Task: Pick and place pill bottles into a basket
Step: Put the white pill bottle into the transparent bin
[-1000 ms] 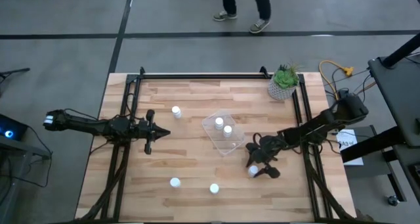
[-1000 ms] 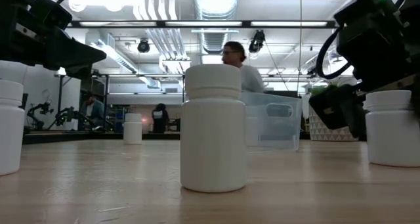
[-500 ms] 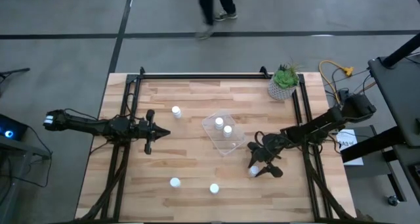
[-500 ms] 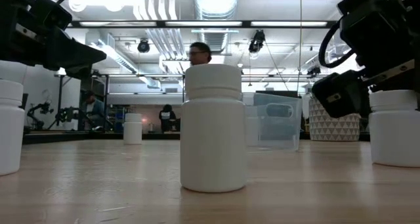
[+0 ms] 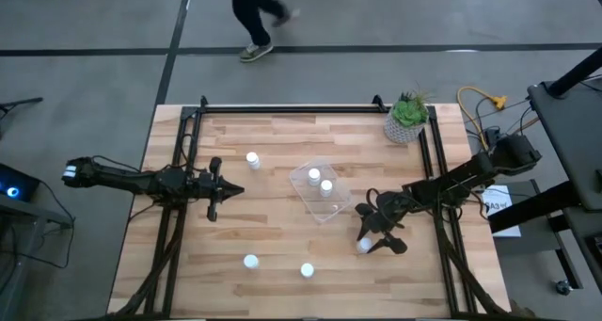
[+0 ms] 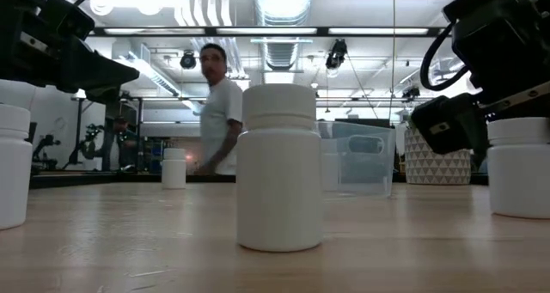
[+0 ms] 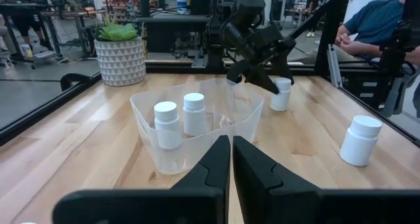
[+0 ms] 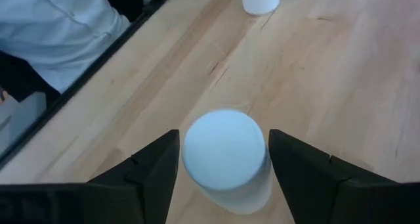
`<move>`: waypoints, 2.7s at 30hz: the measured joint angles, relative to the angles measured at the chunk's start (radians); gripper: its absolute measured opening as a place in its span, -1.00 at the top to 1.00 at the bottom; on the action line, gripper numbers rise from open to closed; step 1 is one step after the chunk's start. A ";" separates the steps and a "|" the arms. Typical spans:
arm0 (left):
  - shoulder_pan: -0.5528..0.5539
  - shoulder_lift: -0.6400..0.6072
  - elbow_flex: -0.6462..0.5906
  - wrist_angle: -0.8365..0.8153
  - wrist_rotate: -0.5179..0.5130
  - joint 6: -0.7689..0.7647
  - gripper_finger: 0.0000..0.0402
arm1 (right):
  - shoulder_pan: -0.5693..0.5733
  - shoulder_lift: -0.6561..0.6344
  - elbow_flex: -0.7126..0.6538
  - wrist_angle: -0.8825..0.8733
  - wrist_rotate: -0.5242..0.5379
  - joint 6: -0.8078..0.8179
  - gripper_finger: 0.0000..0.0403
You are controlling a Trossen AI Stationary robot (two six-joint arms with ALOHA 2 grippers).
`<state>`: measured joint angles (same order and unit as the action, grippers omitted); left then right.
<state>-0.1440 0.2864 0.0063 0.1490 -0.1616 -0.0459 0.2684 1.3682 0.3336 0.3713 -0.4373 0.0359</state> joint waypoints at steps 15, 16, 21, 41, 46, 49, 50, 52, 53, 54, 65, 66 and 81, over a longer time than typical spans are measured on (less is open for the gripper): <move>0.000 0.000 0.000 0.001 0.000 0.000 1.00 | 0.000 0.000 0.000 -0.031 0.021 -0.092 0.02; 0.000 0.000 0.000 0.001 0.000 0.000 1.00 | 0.000 0.000 0.000 -0.031 0.021 -0.097 0.07; 0.000 0.000 0.000 0.001 0.000 0.000 1.00 | 0.000 0.000 0.000 -0.029 0.020 -0.119 0.24; 0.000 -0.001 0.000 0.002 0.000 0.000 1.00 | 0.000 -0.105 0.091 -0.287 0.104 -0.148 0.24; 0.000 0.000 0.000 0.001 0.000 0.000 1.00 | 0.000 -0.154 0.106 -0.323 0.108 -0.158 0.24; 0.000 0.000 0.000 0.001 0.000 0.000 1.00 | 0.000 -0.156 0.093 -0.325 0.135 -0.145 0.24; 0.000 0.000 0.000 0.001 0.000 0.000 1.00 | 0.000 -0.156 0.089 -0.324 0.149 -0.143 0.24; 0.000 0.000 0.000 0.001 0.000 0.000 1.00 | 0.000 -0.149 0.082 -0.316 0.155 -0.138 0.24; 0.000 0.000 0.000 0.001 0.000 0.000 1.00 | 0.000 -0.144 0.079 -0.310 0.155 -0.136 0.24; 0.000 0.000 0.000 0.001 0.000 0.000 1.00 | 0.000 -0.139 0.078 -0.304 0.155 -0.136 0.24; 0.000 -0.001 0.000 0.001 0.000 0.000 1.00 | 0.000 -0.043 0.069 -0.213 0.151 -0.134 0.24; 0.000 0.000 0.000 0.001 0.000 0.000 1.00 | 0.000 -0.032 0.070 -0.202 0.149 -0.133 0.24; 0.000 -0.001 0.000 0.009 0.000 0.000 1.00 | 0.000 -0.013 0.069 -0.162 0.149 -0.012 -0.32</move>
<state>-0.1440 0.2855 0.0063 0.1577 -0.1616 -0.0460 0.2680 1.3553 0.4023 0.2091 -0.2886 0.0238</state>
